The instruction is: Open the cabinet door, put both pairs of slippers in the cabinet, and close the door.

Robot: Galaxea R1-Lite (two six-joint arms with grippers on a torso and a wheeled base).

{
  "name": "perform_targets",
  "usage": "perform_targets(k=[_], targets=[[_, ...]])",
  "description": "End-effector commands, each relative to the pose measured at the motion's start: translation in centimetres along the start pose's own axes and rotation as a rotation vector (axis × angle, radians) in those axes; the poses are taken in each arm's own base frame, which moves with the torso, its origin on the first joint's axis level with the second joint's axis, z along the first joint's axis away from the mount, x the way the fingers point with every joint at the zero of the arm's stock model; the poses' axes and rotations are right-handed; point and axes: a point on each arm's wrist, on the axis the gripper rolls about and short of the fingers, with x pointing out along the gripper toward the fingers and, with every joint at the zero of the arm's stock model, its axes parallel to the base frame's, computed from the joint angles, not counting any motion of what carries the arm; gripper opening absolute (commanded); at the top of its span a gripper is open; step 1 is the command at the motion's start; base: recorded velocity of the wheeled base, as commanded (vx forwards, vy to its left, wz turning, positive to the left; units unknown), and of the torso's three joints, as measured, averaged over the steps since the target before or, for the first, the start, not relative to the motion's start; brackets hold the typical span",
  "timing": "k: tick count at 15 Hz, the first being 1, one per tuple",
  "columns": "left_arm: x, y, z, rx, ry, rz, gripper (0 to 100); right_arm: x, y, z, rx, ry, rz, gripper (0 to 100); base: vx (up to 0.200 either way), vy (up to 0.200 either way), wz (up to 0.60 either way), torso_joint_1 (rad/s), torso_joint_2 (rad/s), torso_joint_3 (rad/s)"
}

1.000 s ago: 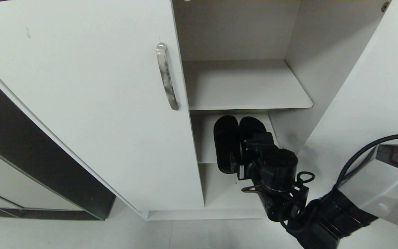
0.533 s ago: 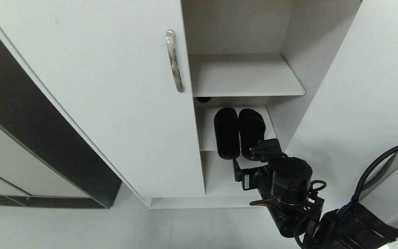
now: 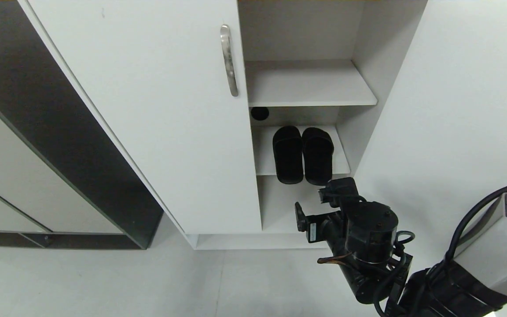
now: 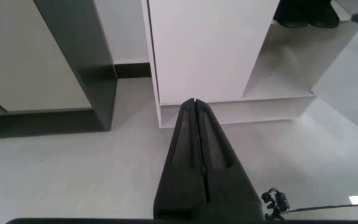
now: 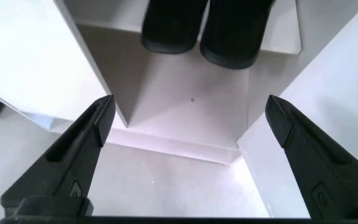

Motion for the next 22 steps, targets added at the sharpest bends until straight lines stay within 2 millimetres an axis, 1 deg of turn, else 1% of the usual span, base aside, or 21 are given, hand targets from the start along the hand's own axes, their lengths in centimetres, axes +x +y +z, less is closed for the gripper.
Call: perform_targets(k=[1, 7, 19, 20, 22], targets=[[0.0, 0.0, 0.0, 0.0, 0.001, 0.0, 0, 0.0, 0.0, -0.1, -0.002, 0.001, 0.0, 100, 0.0, 0.0, 0.0, 0.0, 0.0, 0.0], [0.0, 0.0, 0.0, 0.0, 0.001, 0.0, 0, -0.1, 0.0, -0.3, -0.003, 0.004, 0.0, 100, 0.0, 0.0, 0.0, 0.0, 0.0, 0.022], [0.0, 0.0, 0.0, 0.0, 0.001, 0.0, 0, 0.1, 0.1, -1.0, -0.016, 0.022, -0.005, 100, 0.0, 0.0, 0.0, 0.002, 0.0, 0.199], [0.0, 0.0, 0.0, 0.004, 0.001, 0.0, 0, -0.1, 0.1, -1.3, -0.021, 0.03, 0.003, 100, 0.0, 0.0, 0.0, 0.007, 0.0, 0.203], [0.0, 0.0, 0.0, 0.024, 0.001, -0.005, 0, -1.1, 0.2, -1.1, -0.027, 0.036, 0.037, 100, 0.0, 0.0, 0.0, 0.0, 0.0, 0.181]])
